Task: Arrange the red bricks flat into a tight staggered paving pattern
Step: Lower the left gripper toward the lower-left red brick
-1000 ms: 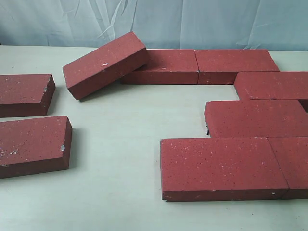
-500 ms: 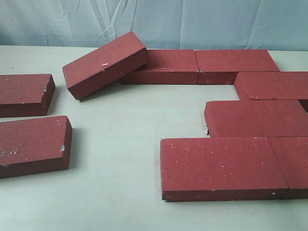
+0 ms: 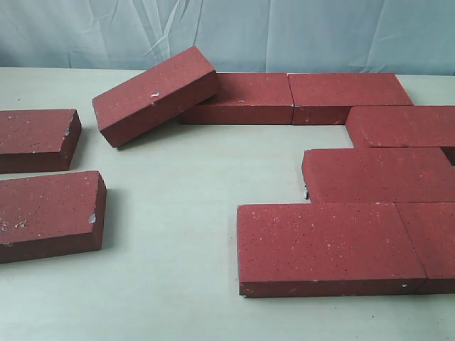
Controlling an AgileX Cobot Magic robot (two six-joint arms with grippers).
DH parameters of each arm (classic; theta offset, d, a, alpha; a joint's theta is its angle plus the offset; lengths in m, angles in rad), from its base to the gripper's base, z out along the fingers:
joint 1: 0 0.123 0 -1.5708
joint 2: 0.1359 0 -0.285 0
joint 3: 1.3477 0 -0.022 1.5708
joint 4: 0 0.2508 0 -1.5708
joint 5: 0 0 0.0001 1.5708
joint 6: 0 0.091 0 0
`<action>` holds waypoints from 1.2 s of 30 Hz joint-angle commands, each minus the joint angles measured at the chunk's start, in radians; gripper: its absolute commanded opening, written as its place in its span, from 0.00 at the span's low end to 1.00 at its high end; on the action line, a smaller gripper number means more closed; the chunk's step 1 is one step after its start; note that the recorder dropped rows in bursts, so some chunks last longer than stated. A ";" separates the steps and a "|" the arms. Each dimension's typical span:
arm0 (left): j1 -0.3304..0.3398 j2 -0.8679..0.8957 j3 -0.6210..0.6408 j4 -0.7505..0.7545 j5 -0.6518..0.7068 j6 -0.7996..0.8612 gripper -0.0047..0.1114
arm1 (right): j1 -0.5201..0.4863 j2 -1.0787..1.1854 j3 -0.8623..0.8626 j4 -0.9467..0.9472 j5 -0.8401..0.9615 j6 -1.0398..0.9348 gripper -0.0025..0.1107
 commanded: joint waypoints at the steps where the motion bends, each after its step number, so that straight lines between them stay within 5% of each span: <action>1: 0.001 -0.003 -0.012 -0.002 -0.005 0.002 0.04 | 0.005 -0.007 0.005 -0.003 -0.007 -0.004 0.02; 15: 0.001 -0.003 -0.023 0.012 0.052 0.002 0.04 | 0.005 -0.007 0.005 -0.003 -0.007 -0.004 0.02; 26: 0.001 0.061 -0.251 0.014 0.566 0.000 0.04 | 0.005 -0.007 0.005 -0.003 -0.007 -0.004 0.02; 36: 0.001 0.468 -0.496 0.127 1.193 -0.026 0.04 | 0.005 -0.007 0.005 -0.001 -0.007 -0.004 0.02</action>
